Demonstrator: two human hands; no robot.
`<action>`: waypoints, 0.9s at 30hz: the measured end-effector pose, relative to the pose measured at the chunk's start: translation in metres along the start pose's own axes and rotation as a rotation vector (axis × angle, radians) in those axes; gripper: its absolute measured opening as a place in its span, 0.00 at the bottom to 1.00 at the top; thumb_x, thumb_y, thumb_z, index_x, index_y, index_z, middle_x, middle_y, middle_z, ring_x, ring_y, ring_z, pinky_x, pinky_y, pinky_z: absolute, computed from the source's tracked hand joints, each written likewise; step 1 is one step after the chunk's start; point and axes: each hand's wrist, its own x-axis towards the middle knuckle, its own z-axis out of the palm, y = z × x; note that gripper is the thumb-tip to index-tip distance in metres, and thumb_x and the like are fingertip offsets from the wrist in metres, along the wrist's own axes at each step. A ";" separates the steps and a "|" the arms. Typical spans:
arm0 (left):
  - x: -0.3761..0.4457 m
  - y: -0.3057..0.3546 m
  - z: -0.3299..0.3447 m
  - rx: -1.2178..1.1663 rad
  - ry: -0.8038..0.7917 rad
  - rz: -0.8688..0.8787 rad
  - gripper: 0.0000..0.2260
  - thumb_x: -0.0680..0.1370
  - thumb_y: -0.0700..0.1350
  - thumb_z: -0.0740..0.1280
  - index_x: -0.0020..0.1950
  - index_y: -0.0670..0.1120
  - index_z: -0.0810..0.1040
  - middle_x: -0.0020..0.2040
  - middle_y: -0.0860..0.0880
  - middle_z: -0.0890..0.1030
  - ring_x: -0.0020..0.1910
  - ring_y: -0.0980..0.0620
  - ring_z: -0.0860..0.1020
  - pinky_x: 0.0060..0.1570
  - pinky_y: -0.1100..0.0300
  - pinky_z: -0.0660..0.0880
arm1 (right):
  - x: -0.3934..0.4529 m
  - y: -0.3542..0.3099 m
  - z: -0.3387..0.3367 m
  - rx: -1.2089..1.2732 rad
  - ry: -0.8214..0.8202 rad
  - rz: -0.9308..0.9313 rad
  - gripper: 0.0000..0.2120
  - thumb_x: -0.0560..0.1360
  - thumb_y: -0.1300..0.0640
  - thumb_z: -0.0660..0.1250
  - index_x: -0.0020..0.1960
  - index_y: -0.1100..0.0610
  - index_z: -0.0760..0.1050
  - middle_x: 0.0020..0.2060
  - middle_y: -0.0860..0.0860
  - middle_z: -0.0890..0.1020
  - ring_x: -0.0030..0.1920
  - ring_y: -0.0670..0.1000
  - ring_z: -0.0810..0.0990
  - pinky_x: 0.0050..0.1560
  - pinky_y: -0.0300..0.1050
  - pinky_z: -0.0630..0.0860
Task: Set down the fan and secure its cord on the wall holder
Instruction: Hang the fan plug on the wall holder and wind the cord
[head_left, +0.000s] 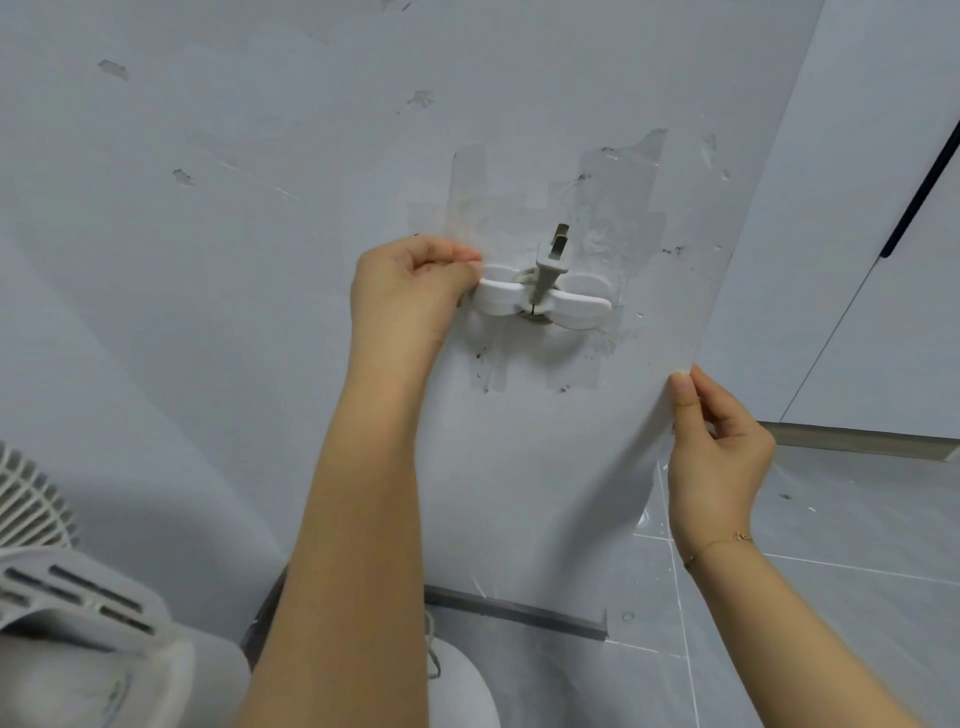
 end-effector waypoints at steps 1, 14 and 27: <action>0.000 0.001 -0.001 0.081 0.001 0.027 0.03 0.72 0.40 0.69 0.43 0.47 0.82 0.26 0.55 0.74 0.28 0.60 0.72 0.28 0.72 0.66 | 0.000 0.001 0.000 0.005 0.004 0.000 0.11 0.76 0.56 0.68 0.57 0.48 0.76 0.54 0.45 0.81 0.55 0.38 0.79 0.48 0.24 0.72; -0.010 0.017 -0.008 0.522 0.017 0.000 0.17 0.74 0.52 0.68 0.38 0.37 0.77 0.29 0.48 0.70 0.32 0.48 0.69 0.32 0.59 0.64 | -0.001 0.000 0.001 0.013 0.009 0.001 0.11 0.76 0.56 0.68 0.58 0.48 0.76 0.54 0.44 0.81 0.54 0.37 0.79 0.47 0.23 0.72; -0.022 0.052 0.016 0.051 -0.061 -0.139 0.15 0.77 0.46 0.59 0.32 0.47 0.78 0.21 0.55 0.75 0.15 0.60 0.65 0.25 0.64 0.62 | 0.002 0.002 -0.001 -0.012 -0.002 -0.018 0.11 0.76 0.55 0.67 0.58 0.47 0.76 0.50 0.40 0.81 0.50 0.32 0.78 0.47 0.23 0.71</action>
